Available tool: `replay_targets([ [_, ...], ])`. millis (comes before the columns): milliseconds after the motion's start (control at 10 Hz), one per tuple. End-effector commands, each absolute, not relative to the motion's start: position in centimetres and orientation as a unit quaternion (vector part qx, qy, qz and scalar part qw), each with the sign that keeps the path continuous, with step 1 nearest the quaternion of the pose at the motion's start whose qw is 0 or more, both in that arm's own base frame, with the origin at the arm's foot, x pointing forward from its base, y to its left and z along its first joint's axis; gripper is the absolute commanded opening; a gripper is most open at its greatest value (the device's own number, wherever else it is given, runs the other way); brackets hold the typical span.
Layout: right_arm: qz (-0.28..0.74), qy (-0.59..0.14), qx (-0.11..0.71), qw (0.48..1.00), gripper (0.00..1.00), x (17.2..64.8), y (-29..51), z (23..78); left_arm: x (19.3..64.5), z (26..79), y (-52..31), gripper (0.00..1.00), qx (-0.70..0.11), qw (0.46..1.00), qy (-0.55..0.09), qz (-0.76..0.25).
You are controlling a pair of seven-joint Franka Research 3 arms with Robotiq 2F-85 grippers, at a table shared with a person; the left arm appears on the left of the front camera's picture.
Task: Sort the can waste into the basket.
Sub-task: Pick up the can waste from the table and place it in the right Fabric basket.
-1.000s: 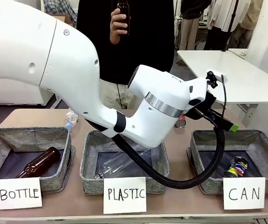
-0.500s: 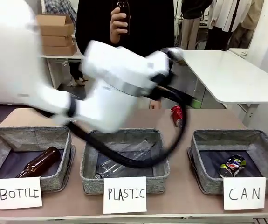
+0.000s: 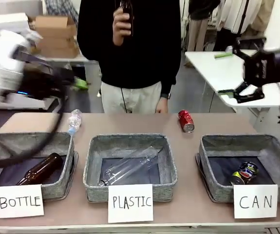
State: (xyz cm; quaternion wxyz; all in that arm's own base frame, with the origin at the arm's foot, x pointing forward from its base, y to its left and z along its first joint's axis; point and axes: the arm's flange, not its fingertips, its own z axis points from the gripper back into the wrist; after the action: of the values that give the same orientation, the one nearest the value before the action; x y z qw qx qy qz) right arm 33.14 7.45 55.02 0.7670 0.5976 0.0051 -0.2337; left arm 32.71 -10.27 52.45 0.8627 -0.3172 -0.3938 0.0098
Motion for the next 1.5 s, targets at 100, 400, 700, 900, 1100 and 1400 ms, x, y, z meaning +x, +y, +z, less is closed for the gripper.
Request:
replay_targets([
  [100,-0.355,0.075,0.621,0.695,1.00,34.6,9.1,57.6,29.0,59.5,3.6,1.00,-0.514,0.740,-0.373,0.222],
  [400,-0.279,0.055,0.594,0.753,1.00,33.5,9.2,55.4,30.3,56.8,0.6,1.00,-0.407,0.824,-0.367,0.144],
  [700,-0.279,0.055,0.594,0.753,1.00,33.5,9.2,55.4,30.3,56.8,0.6,1.00,-0.407,0.824,-0.367,0.144],
  [900,-0.279,0.055,0.594,0.753,1.00,33.5,9.2,55.4,30.3,56.8,0.6,1.00,-0.407,0.824,-0.367,0.144],
  [1100,-0.279,0.055,0.594,0.753,1.00,33.5,9.2,55.4,30.3,56.8,0.6,1.00,-0.407,0.824,-0.367,0.144],
  [1400,-0.285,0.057,0.594,0.750,1.00,33.7,9.5,55.6,30.3,56.8,0.6,1.00,-0.407,0.824,-0.367,0.144],
])
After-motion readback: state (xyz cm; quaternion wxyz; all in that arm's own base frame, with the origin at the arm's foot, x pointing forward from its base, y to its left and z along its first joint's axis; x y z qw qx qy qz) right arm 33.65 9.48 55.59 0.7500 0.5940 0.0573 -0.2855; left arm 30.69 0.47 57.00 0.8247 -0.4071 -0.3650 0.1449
